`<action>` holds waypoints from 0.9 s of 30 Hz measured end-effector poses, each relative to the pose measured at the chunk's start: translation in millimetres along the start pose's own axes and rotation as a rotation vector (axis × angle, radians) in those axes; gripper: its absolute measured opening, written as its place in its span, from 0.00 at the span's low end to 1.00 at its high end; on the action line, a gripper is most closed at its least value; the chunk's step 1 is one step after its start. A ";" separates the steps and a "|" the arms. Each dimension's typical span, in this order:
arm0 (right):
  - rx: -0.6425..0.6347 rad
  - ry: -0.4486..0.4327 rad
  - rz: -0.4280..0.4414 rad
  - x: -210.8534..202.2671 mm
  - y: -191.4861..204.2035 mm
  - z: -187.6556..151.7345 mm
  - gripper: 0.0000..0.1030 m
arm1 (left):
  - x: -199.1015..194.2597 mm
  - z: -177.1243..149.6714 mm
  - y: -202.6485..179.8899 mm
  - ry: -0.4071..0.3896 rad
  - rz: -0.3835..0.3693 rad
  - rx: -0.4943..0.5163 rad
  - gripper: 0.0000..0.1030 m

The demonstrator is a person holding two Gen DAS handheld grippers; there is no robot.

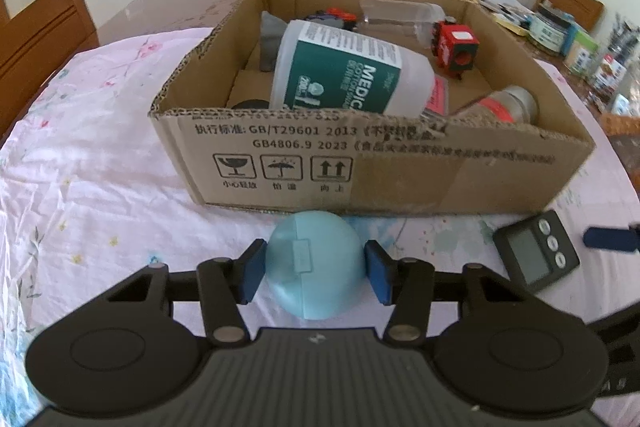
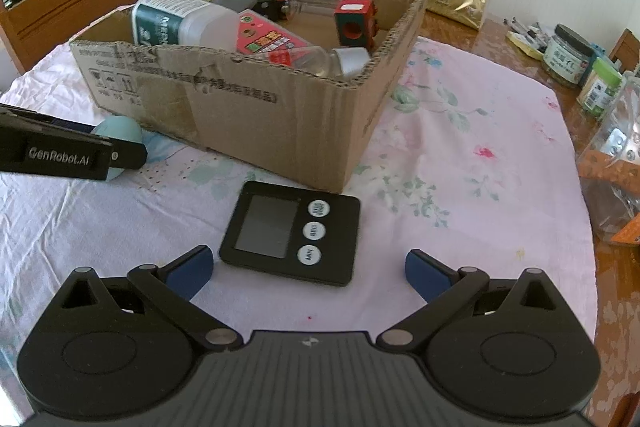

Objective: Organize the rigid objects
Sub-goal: 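Grasp the light blue case with the left tool while the right tool grasps the black timer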

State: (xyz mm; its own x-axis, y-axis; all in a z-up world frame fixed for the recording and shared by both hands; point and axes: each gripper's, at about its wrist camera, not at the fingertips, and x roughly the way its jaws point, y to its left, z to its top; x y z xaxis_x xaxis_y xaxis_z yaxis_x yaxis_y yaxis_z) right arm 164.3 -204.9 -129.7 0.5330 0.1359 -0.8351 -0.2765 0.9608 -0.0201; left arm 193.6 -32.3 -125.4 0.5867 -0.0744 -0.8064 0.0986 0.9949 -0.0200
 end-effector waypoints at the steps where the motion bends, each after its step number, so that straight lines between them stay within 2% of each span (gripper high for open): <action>1: -0.007 0.003 0.005 0.3 2.3 0.8 1.00 | -1.3 -1.9 1.0 0.001 -0.006 0.007 0.51; 12: -0.062 -0.001 0.053 12.0 26.1 15.4 1.00 | -9.4 -10.6 11.7 0.008 -0.020 0.027 0.51; 15: -0.047 -0.002 0.037 8.5 23.7 16.4 0.92 | -9.3 -11.0 12.0 0.006 -0.020 0.021 0.51; 19: -0.009 0.003 0.004 3.7 19.8 17.2 0.75 | -9.4 -11.1 11.8 0.005 -0.017 0.019 0.51; 27: 0.027 0.018 -0.024 3.3 20.2 17.9 0.75 | -7.2 -10.2 8.6 0.005 0.003 0.032 0.52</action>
State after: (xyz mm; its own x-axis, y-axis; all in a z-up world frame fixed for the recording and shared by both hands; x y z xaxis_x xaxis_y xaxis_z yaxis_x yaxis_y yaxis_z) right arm 174.7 -180.8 -123.0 0.5250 0.1084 -0.8442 -0.2417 0.9700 -0.0258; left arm 182.1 -22.5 -125.8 0.5830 -0.0714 -0.8093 0.1226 0.9925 0.0008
